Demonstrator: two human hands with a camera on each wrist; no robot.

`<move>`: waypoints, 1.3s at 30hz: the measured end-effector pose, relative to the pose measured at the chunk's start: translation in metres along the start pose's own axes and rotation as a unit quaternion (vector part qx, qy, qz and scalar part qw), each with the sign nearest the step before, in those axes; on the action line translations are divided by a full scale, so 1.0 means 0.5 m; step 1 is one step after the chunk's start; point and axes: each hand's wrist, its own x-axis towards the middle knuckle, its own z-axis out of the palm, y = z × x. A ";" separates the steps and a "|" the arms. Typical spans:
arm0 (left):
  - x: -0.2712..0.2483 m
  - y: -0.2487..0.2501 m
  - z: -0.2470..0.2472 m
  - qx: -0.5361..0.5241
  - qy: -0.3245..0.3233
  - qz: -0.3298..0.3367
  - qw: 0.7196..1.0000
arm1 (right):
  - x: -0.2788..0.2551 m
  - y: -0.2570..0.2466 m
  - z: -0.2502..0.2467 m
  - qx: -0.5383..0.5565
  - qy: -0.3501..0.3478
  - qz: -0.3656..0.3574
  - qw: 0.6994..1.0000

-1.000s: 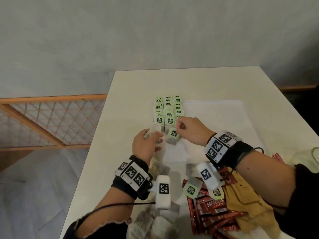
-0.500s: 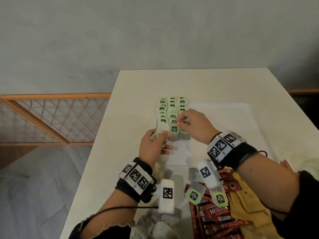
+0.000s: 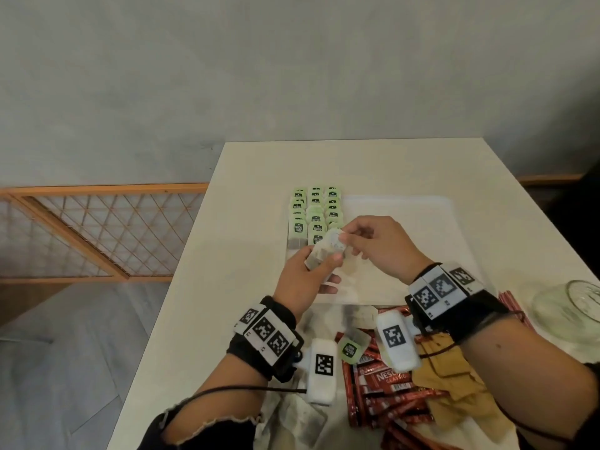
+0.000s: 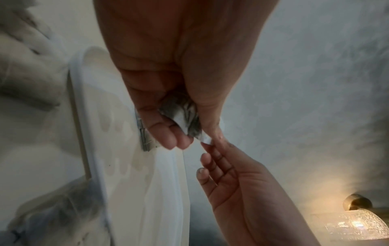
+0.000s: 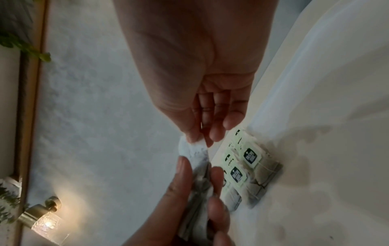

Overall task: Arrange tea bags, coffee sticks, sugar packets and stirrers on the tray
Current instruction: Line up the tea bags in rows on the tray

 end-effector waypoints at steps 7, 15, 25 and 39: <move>0.000 0.008 0.011 0.084 0.172 0.117 0.975 | -0.034 -0.021 -0.034 -0.016 0.093 0.022 0.995; -0.029 0.007 0.060 0.256 0.129 0.188 0.939 | -0.061 -0.024 0.008 0.059 0.073 0.083 0.992; -0.001 0.021 0.007 0.270 0.128 0.161 0.941 | -0.048 -0.021 -0.006 -0.006 0.035 0.008 0.999; 0.049 0.025 -0.131 0.102 0.141 0.064 0.983 | 0.035 0.013 0.092 -0.123 -0.127 0.004 0.984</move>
